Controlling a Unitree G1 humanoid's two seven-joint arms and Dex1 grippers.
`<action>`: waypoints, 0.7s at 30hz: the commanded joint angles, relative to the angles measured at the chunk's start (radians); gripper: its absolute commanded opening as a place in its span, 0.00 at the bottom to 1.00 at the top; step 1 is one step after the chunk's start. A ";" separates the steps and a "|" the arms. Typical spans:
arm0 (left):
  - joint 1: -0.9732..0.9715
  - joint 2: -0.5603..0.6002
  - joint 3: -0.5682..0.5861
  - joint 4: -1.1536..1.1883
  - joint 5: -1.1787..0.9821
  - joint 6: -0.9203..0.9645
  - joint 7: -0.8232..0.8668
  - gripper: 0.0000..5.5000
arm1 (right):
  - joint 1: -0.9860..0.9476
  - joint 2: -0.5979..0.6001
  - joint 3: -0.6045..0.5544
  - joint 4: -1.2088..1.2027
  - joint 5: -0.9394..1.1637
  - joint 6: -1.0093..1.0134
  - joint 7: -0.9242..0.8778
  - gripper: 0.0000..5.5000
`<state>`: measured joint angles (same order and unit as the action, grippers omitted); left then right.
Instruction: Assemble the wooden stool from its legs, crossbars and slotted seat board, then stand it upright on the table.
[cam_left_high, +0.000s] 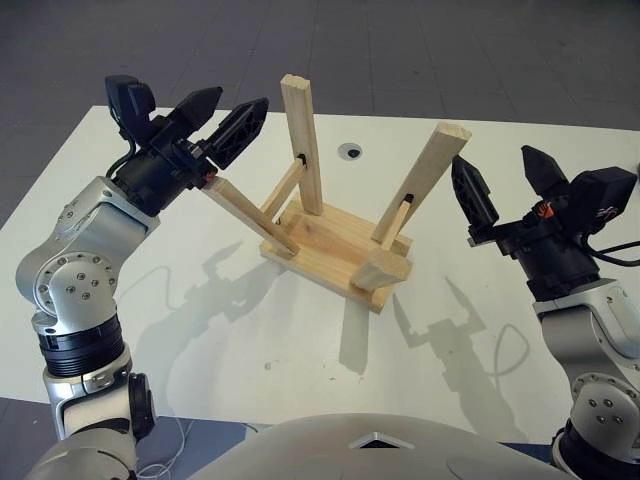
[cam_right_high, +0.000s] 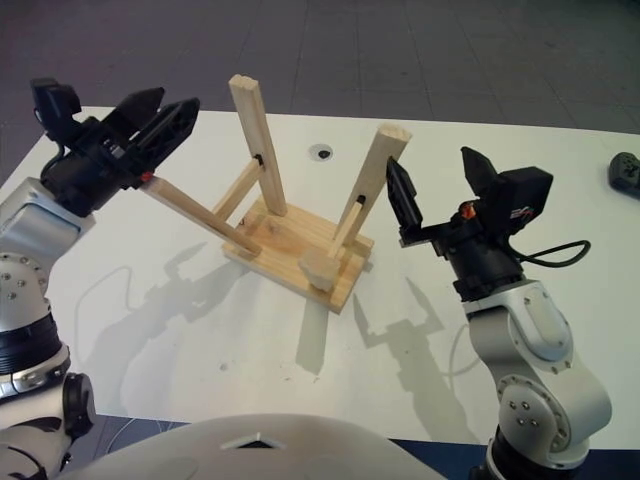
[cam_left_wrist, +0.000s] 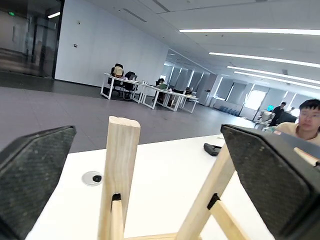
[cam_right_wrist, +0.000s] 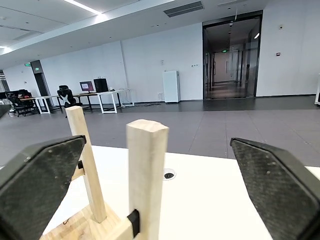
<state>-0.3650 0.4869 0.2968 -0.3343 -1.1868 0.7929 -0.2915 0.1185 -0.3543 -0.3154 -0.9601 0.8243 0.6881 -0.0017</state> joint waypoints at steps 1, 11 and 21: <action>-0.123 -0.050 0.014 0.077 -0.223 0.082 0.171 0.98 | -0.004 0.009 -0.010 -0.026 0.049 -0.038 -0.013 0.98; -0.346 0.089 0.048 0.414 -0.209 0.095 0.064 0.98 | 0.190 -0.343 -0.245 0.007 0.731 -0.042 0.289 0.98; -0.256 0.470 -0.184 0.889 0.296 0.038 -0.750 0.98 | 0.368 -0.432 -0.171 0.110 0.450 -0.010 0.545 0.98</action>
<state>-0.6213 0.8662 0.1568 0.4172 -1.0093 0.8867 -0.9029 0.4567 -0.7798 -0.5193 -0.8950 1.3477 0.6708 0.4947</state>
